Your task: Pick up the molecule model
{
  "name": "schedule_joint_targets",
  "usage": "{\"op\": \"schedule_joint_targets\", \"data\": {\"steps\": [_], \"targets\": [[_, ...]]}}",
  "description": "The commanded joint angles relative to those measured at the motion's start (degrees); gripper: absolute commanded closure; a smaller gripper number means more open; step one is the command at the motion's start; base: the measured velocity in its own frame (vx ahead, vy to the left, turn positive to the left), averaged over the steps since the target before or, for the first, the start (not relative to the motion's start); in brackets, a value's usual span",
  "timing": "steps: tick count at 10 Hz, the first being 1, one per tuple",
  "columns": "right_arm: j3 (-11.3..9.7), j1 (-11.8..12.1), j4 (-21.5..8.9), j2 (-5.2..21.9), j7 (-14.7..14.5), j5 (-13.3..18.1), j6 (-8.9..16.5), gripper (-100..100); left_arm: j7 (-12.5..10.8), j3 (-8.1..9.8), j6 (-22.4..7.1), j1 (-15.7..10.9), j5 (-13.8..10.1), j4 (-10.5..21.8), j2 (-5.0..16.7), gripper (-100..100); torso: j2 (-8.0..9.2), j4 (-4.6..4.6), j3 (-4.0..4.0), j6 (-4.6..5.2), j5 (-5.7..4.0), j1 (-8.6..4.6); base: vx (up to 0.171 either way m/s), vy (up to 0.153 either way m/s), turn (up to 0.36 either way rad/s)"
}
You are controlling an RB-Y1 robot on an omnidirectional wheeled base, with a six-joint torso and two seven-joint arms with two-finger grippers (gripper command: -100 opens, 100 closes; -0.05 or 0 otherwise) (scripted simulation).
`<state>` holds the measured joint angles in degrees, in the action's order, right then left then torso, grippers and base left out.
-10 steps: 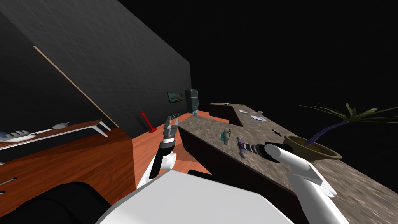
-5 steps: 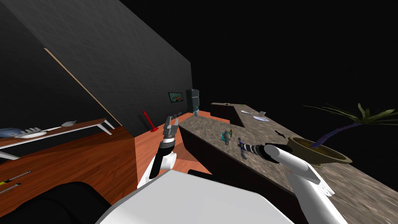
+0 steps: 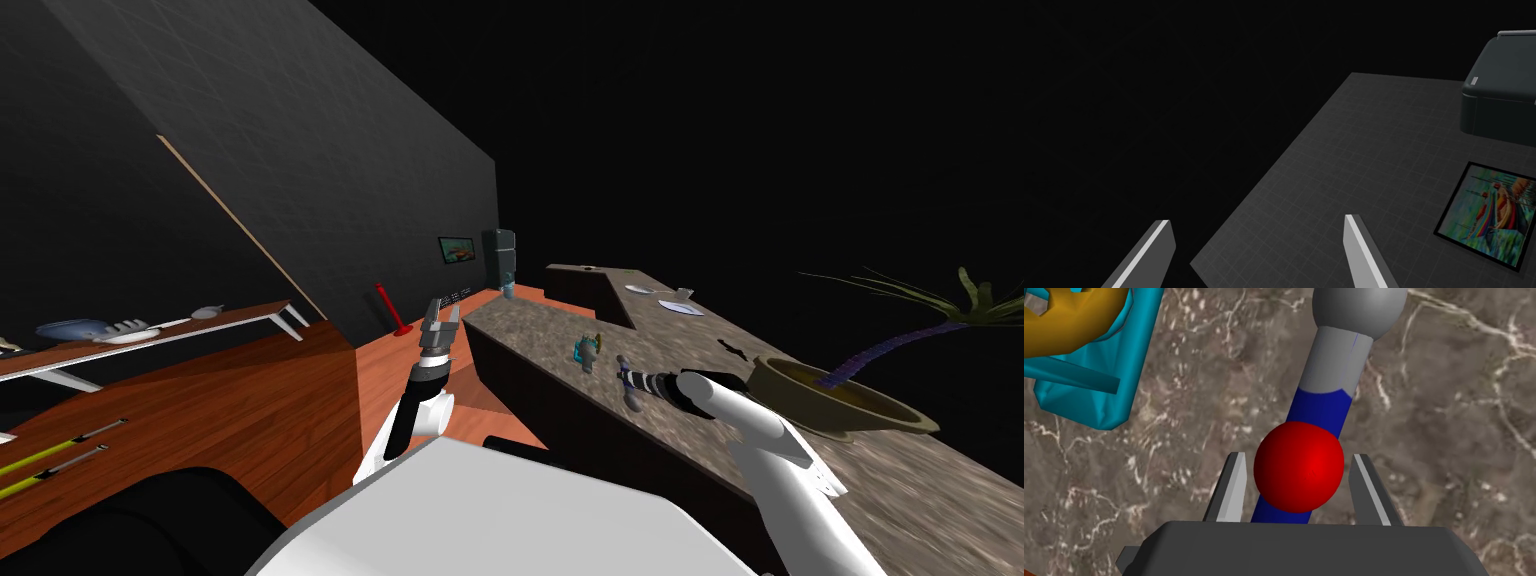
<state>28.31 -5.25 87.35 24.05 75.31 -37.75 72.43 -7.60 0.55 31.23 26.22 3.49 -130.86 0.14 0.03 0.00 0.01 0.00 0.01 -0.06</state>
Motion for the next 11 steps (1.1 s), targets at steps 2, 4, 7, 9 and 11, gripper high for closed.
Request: {"op": "schedule_joint_targets", "data": {"steps": [2,4,7,9,11], "targets": [[0.03,0.00,0.00,0.00,0.06,0.01,-0.01,100,0.00,0.00,0.00,0.00,0.00,0.00,0.00,0,-0.03,-0.02,-0.02,-0.02,-0.03,-0.06,0.000,0.000,0.000],[0.01,0.01,0.00,0.00,0.03,0.01,-0.01,100,0.00,0.00,0.00,0.00,0.00,0.00,0.00,0,-0.05,-0.02,-0.03,-0.02,-0.03,-0.08,0.000,0.000,0.000],[-0.16,0.97,2.91,0.13,0.62,-0.65,1.82,100,0.00,0.00,0.00,0.01,0.00,0.00,0.00,0,-0.06,-0.01,-0.03,0.07,0.00,-0.10,0.013,-0.003,-0.078],[-0.46,1.85,5.78,0.13,1.31,-1.15,3.55,100,0.00,0.00,0.00,0.01,0.00,0.00,0.00,0,-0.09,-0.01,-0.05,0.04,0.00,-0.08,0.025,-0.003,-0.079],[-0.38,1.72,5.10,0.10,1.11,-1.02,3.09,0,0.00,0.00,0.00,0.00,0.00,0.00,0.00,0,-0.07,-0.01,-0.04,0.01,-0.01,-0.06,0.005,0.000,-0.009]]}}
